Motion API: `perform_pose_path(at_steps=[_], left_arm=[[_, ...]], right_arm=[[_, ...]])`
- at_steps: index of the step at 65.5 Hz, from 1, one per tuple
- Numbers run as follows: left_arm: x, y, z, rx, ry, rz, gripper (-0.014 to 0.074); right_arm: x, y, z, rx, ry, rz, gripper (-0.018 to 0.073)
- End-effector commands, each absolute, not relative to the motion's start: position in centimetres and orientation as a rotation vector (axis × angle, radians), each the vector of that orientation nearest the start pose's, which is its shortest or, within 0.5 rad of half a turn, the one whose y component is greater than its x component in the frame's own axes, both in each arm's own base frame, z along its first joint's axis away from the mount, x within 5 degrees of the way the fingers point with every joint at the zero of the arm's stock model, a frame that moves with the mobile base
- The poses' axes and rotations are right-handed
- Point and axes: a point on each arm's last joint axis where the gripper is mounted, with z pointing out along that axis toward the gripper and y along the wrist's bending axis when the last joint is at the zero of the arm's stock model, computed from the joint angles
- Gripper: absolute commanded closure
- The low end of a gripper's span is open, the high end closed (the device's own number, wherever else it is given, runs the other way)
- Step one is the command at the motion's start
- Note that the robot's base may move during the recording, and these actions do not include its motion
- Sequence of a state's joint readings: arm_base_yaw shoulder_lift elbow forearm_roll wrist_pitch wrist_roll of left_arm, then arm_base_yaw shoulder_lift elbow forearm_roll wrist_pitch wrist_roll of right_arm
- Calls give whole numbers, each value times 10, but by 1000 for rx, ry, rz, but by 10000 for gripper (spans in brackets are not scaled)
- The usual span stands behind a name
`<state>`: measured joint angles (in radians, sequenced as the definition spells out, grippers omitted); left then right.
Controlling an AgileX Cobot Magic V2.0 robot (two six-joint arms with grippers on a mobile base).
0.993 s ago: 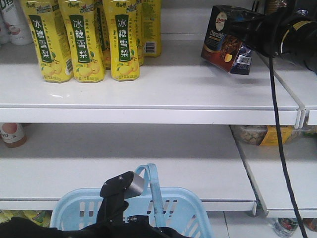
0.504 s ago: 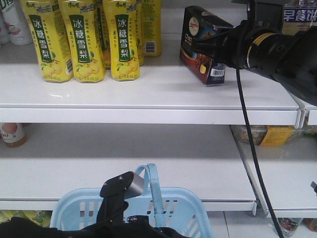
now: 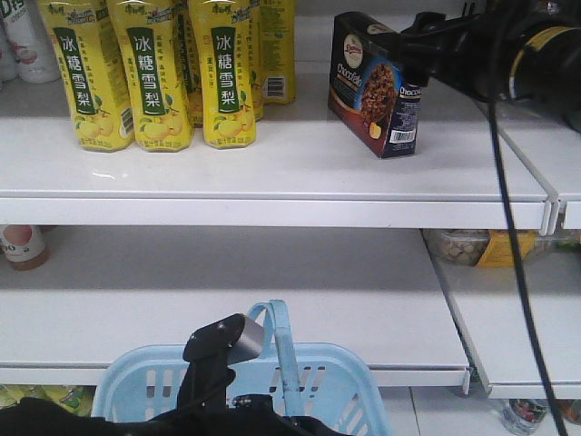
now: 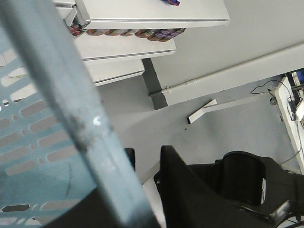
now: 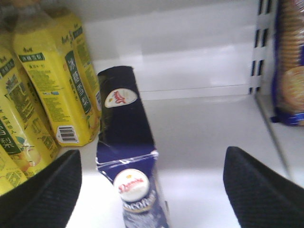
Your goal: Left arm holds basket, right arm returns cookies
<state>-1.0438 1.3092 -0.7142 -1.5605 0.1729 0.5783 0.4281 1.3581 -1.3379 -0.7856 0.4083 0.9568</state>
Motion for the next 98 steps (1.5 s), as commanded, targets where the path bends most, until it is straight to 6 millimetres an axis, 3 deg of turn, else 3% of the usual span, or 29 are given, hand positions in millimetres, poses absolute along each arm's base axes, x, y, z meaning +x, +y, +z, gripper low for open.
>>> perform_pose_path(at_steps=[1,16,31,40,58,63,71,98], left_arm=[[123,-243,279,203,2324,-1359,603],[123,-243,279,203,2324,-1359,603],[123,-243,279,203,2324,-1359,603],[123,-243,279,203,2324,-1359,603],[123,-243,279,203,2324,-1359,603],[123,-243,279,203,2324,-1359,603],[123,-243,279,203,2324,-1359,603],[123,-243,279,203,2324,-1359,603]], right_arm=[[267,95,452,-47,1703,202,-6],[224,79,442,-45,1711,254,54],[180,60,417,-159,1691,171,119],[150,48,394,-206,1678,147,228],[93,22,333,-203,1660,151,562],[82,17,320,-199,1642,156,573],[70,12,310,-191,1610,164,570],[62,11,316,-200,1525,196,570]])
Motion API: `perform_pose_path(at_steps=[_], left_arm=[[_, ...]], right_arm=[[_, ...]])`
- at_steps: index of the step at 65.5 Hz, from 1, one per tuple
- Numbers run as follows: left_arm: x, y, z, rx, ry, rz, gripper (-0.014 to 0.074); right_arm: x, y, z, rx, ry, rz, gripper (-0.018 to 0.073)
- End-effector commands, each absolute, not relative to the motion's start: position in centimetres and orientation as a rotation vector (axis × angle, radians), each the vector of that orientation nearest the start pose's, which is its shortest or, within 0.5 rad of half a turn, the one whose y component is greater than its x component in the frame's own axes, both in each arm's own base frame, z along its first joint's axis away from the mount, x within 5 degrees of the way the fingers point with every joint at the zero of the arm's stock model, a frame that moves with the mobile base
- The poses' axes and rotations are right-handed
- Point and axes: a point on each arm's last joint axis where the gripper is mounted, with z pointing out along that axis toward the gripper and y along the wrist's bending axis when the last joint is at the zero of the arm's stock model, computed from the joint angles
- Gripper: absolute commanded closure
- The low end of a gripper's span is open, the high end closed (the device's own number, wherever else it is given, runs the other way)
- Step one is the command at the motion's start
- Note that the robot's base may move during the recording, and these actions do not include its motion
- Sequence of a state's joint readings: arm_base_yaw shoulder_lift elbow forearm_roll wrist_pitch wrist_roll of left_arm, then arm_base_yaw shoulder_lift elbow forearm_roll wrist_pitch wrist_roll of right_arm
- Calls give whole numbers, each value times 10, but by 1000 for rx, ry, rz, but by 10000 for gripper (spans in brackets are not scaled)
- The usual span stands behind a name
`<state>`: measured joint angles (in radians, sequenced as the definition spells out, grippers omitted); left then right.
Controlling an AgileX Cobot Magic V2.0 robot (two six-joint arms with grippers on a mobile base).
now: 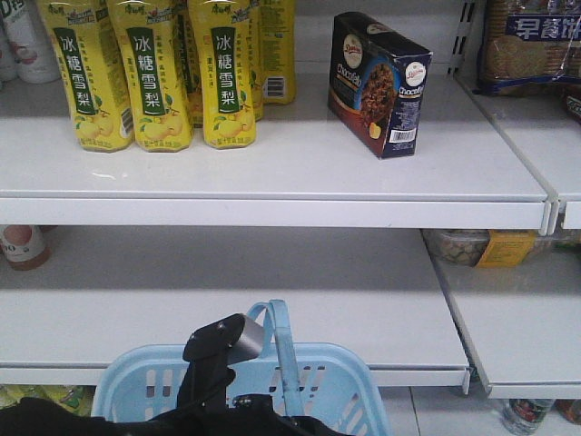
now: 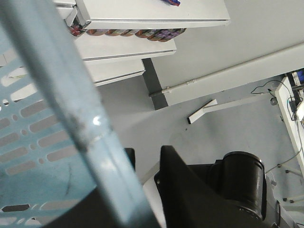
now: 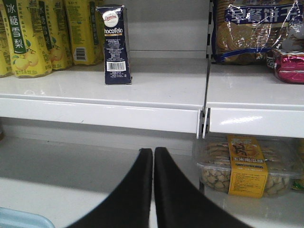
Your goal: Left arm holds basket, right arm returns cookies
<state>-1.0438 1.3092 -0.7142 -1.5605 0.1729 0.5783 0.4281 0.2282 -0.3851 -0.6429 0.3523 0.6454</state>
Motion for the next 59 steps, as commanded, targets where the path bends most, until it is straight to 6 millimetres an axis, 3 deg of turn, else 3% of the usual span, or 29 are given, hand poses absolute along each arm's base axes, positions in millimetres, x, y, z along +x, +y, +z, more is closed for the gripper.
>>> perform_pose_path(at_steps=[1,43,59], left_arm=[[123,-243,279,203,2324,-1359,603],[122,-243,280,207,2326,-1372,603],[91,-215,330,408,2078,-1456,603]], right_arm=[[62,11,316,-200,1525,196,570],[62,11,316,-199,1527,195,570],[62,11,316,-199,1527,195,570]])
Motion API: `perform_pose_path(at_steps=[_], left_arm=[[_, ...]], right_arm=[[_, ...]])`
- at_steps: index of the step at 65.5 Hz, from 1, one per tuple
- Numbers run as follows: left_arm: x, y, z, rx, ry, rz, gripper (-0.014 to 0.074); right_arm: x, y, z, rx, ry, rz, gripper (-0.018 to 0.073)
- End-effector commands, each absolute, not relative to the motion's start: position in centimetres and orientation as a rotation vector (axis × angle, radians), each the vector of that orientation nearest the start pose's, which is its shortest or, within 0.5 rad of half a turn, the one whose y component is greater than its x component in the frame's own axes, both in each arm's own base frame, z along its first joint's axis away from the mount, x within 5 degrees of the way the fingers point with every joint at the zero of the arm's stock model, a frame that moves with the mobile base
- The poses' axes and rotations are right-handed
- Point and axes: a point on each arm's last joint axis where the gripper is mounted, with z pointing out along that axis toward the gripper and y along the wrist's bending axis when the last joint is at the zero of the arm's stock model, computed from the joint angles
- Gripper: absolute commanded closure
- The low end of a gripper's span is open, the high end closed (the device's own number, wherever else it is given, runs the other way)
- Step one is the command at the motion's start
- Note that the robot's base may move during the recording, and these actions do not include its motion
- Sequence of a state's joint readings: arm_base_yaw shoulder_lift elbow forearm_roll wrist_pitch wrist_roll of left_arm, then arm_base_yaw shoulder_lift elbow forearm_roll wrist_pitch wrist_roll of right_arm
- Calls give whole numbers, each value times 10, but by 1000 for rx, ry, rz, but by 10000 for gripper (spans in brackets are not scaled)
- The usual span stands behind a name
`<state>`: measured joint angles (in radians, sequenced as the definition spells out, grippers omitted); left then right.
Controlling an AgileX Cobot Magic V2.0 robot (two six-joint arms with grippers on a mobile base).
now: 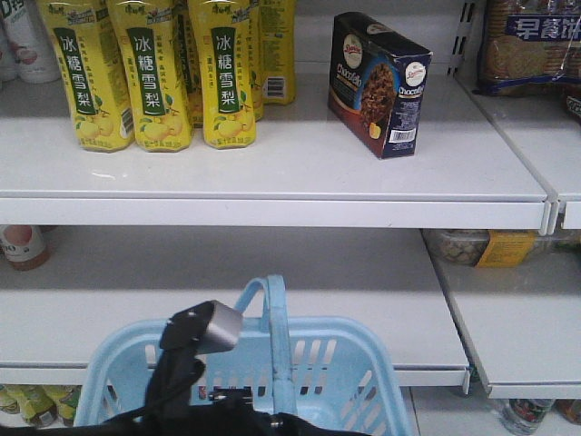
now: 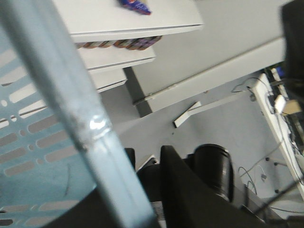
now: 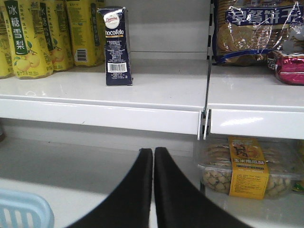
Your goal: Left arm holds basket, right arm returns cookies
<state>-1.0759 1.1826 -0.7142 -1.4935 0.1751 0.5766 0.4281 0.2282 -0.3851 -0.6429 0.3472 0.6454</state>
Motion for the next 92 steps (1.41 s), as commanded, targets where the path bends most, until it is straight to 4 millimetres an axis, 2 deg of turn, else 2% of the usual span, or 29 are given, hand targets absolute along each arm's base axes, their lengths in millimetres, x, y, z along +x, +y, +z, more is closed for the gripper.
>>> perform_pose_path(at_steps=[1,10,17,24,32,44,52,62,75,92], left_arm=[[89,-212,333,424,2058,-1462,603],[66,-177,367,582,1823,-1467,603],[47,-136,393,678,1582,-1398,603],[27,-90,410,681,1393,-1352,603],[11,-48,414,656,1280,-1255,603],[-6,-6,406,545,1221,-1035,603],[-12,4,387,461,1196,-815,603],[-12,3,359,349,1226,-595,603],[1,-1,333,199,1309,-205,603],[16,0,311,26,1344,17,603]], right_arm=[[62,11,316,-199,1527,195,570],[62,11,316,-199,1527,195,570],[62,11,316,-199,1527,195,570],[62,11,316,-199,1527,195,570],[62,11,316,-199,1527,195,570],[62,11,316,-199,1527,195,570],[62,11,316,-199,1527,195,570],[62,11,316,-199,1527,195,570],[62,11,316,-198,1528,194,570],[62,11,316,-198,1528,194,570]])
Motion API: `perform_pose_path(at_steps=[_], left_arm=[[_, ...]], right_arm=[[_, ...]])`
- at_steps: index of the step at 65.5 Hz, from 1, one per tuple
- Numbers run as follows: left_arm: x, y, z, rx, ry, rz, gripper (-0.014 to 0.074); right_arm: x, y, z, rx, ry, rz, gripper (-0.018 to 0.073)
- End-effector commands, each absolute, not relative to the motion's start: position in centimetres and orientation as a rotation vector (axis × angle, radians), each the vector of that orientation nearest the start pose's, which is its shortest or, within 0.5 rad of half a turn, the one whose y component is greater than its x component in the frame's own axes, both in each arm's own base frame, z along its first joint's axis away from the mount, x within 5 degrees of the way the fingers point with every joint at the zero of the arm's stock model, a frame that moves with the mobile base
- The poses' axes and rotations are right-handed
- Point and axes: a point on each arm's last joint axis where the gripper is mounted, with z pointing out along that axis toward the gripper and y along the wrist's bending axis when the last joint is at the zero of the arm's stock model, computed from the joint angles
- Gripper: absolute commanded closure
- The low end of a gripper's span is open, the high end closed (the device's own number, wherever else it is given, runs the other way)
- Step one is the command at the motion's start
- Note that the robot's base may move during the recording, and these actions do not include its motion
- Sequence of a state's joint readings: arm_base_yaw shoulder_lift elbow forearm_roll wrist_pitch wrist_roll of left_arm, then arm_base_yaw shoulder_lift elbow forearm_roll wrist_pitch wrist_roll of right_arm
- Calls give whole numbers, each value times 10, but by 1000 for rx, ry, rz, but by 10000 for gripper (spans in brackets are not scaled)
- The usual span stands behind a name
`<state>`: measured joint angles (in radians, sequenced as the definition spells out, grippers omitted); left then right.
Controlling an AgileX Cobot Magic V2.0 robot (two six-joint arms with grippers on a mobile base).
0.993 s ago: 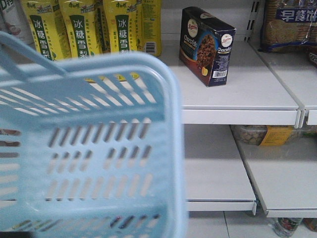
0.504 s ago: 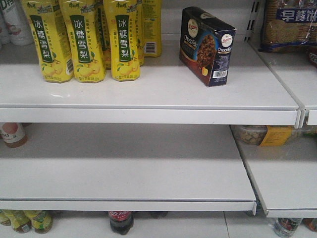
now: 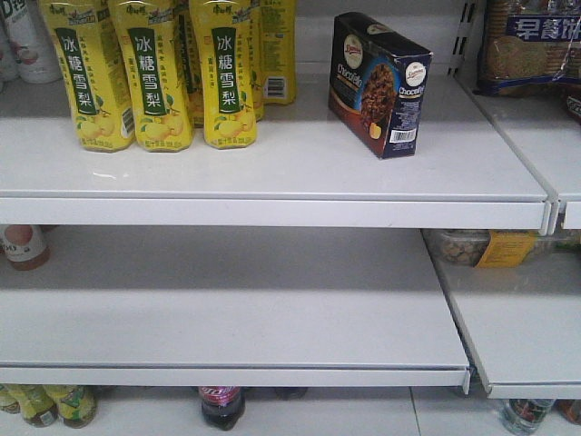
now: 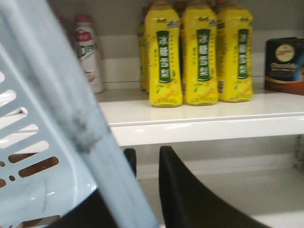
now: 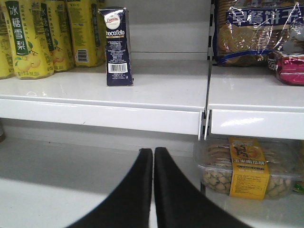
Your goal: Left arm holds basket, right arm returns cookies
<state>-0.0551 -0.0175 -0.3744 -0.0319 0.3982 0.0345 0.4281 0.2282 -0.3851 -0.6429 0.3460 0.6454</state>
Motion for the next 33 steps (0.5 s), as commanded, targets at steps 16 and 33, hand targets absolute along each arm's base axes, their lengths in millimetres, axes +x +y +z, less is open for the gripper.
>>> perform_pose_path(at_steps=[16,33], left_arm=[[30,0,284,5,1401,36,603],[48,1,227,6,1568,33,603]], right_arm=[[62,11,316,-198,1528,194,570],[62,11,316,-198,1528,194,570]])
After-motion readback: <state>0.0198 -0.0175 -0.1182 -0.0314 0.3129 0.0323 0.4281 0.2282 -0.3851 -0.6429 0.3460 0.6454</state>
